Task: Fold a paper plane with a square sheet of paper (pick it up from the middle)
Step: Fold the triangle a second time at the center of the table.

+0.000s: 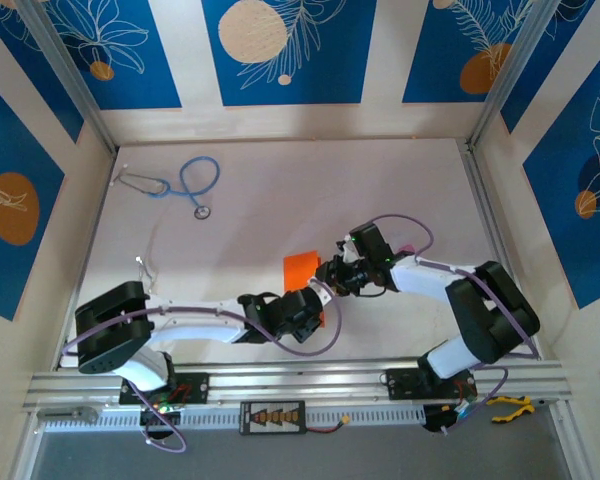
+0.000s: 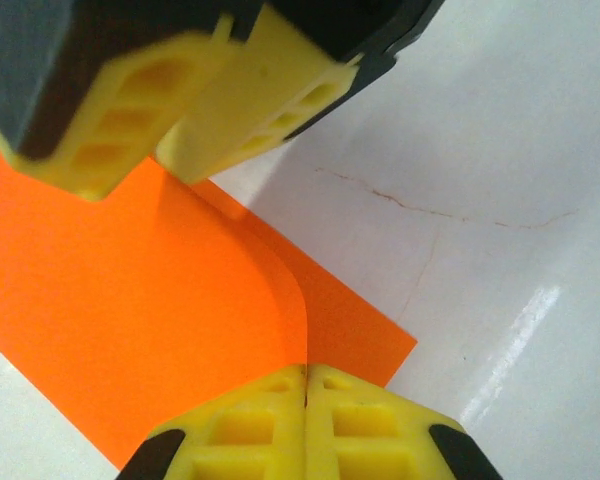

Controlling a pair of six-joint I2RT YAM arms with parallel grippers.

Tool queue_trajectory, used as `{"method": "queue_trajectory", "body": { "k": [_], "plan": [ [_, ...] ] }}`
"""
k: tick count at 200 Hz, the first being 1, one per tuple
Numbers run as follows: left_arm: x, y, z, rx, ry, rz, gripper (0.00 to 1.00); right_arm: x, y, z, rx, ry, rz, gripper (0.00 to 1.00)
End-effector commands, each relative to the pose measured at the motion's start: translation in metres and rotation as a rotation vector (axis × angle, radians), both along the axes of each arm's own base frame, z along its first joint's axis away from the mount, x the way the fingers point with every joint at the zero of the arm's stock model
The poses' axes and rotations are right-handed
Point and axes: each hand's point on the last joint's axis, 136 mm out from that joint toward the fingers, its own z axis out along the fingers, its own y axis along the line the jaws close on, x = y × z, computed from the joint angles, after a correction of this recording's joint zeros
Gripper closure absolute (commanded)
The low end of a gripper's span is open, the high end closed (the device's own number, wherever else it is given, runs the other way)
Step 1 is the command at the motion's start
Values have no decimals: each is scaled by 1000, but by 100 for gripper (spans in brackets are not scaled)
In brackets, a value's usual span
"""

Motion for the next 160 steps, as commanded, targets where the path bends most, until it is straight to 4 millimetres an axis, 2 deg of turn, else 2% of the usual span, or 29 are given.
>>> {"method": "queue_trajectory", "body": {
  "k": [1, 47, 91, 160],
  "plan": [
    [-1, -1, 5, -63, 54, 9, 100, -6, -17, -3, -54, 7, -32, 65],
    [4, -6, 9, -165, 155, 46, 100, -12, -36, -2, -95, -3, -88, 65],
    [10, -10, 12, -263, 264, 86, 100, -25, -51, -9, -125, 11, -133, 71],
    [21, -25, 14, -393, 370, 132, 100, -41, -42, -10, -63, 33, -91, 87]
  ]
}}
